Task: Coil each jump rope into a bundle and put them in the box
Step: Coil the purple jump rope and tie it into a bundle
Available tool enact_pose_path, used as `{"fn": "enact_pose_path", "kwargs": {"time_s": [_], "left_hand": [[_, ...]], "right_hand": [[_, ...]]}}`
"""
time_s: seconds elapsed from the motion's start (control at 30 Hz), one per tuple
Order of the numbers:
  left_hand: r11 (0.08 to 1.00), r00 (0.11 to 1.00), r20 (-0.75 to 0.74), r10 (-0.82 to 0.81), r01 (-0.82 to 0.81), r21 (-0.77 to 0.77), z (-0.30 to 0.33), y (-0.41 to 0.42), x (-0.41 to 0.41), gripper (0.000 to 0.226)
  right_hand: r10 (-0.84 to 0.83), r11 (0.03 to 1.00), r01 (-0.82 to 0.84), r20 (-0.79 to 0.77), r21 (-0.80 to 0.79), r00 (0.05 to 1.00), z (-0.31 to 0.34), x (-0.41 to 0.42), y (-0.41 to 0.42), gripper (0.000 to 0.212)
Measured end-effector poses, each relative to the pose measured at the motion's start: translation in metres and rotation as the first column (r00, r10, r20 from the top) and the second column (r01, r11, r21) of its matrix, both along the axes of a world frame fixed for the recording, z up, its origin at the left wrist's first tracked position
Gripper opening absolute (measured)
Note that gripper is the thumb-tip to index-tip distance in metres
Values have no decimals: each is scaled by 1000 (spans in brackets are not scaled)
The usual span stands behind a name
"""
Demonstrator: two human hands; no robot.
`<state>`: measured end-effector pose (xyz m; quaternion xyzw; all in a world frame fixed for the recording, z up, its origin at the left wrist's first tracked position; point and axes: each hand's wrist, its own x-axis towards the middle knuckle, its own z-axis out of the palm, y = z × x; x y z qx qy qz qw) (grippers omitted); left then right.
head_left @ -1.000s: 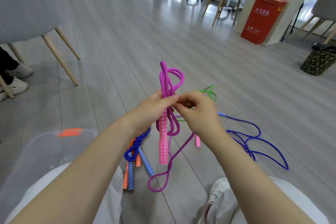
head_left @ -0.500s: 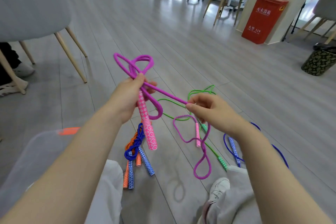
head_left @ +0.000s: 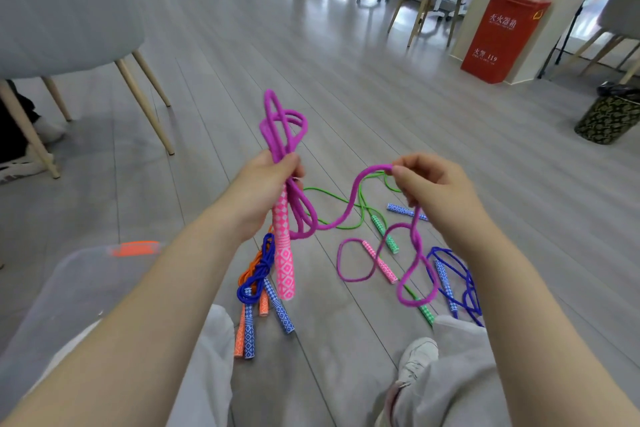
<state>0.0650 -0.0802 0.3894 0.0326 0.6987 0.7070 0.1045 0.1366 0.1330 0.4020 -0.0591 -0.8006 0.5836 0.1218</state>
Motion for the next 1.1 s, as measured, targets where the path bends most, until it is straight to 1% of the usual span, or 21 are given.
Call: {"fn": "enact_pose_path", "kwargs": {"time_s": [0.07,0.13,0.23,0.37,0.43,0.5,0.57,0.63,0.67,0.77,0.83,0.9,1.0,1.03,1.1], "left_hand": [[990,993,-41,-111,107,-97,0,7,11,17],[969,979,-55,-197,186,-161,-1,13,20,16],[953,965,-66,-253,237,-186,-3,20,26,18],[946,955,-46,-293,283,-161,-5,22,28,23],[933,942,-32,-335,327,-147,-6,23,30,22],[919,929,-25,-369,361,-161,-8,23,31,20],[902,919,-3,-393,386,-192,-9,22,31,17],[885,906,-1,-424,414,-214,-8,21,31,17],[877,904,-19,-428,410,-249,-8,21,30,17],[889,929,-117,-351,291,-353,-6,22,29,16],[915,946,-158,-282,216,-340,-7,21,24,15],[952,965,-182,-189,135,-275,-8,16,15,16],[990,976,-216,39,-67,-127,-6,-1,-7,21],[985,967,-211,145,-161,-60,-3,-9,-15,22],[929,919,-140,368,-357,95,5,-30,-27,22]], "right_hand": [[64,997,-65,-18,-31,998,-1,-1,-11,12],[114,993,-114,-6,-12,993,-6,-4,-21,10],[158,987,-158,-7,28,987,-12,-6,-33,9],[201,976,-197,-36,94,979,-16,-6,-34,11],[193,969,-186,-34,161,981,-20,-6,-34,11],[131,968,-122,-31,219,991,-25,-7,-35,9],[69,969,-62,-22,237,997,-30,-9,-35,17],[52,967,-48,-9,250,999,-33,-10,-32,21],[54,963,-52,0,265,999,-34,-11,-31,21],[93,946,-113,79,303,992,-32,-12,-25,23],[136,935,-181,162,305,977,-29,-12,-18,31],[160,932,-226,237,285,958,-26,-12,-9,36],[149,921,-246,311,301,939,-21,-10,8,23],[129,908,-246,332,340,934,-20,-9,15,21],[58,873,-230,377,431,925,-17,-5,31,21]]}}
